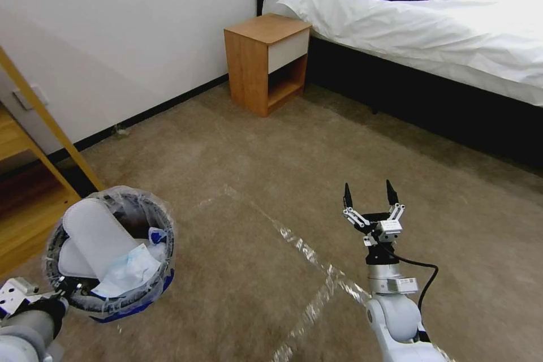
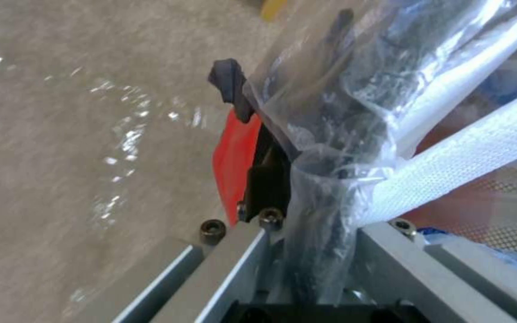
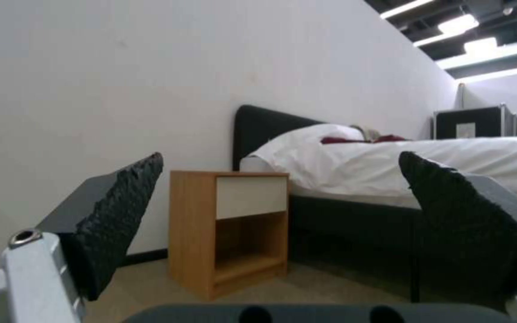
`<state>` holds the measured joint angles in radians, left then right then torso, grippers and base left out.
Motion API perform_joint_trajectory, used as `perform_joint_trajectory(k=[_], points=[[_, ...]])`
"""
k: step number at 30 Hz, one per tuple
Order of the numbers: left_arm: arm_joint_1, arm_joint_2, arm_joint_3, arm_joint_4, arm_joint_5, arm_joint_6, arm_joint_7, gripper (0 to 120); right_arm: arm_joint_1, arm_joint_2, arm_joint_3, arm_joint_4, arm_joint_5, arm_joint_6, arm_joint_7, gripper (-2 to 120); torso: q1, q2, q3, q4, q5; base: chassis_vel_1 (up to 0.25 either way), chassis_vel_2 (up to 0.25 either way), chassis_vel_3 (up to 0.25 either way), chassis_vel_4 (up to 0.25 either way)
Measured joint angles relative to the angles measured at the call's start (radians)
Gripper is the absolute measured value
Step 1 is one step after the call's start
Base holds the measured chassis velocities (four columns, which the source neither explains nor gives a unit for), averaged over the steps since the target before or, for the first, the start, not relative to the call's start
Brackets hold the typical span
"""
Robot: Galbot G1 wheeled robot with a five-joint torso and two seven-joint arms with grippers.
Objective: Pick up the trash bin and place the garbage on the floor into it.
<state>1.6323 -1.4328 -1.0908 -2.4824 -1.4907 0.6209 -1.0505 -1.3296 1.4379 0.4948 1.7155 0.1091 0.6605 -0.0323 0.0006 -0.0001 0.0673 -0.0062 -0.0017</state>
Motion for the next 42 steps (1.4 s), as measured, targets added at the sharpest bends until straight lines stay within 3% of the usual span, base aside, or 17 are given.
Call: perform_joint_trajectory(k=[42], points=[[0.006, -0.002, 0.003, -0.007, 0.001, -0.001, -0.001, 0, 0.023, 0.001, -0.019, -0.03, -0.013, 0.013, -0.016, 100, 0.0, 0.0, 0.0, 0.0, 0.0005, -0.225, 0.234, 0.227, -0.229]])
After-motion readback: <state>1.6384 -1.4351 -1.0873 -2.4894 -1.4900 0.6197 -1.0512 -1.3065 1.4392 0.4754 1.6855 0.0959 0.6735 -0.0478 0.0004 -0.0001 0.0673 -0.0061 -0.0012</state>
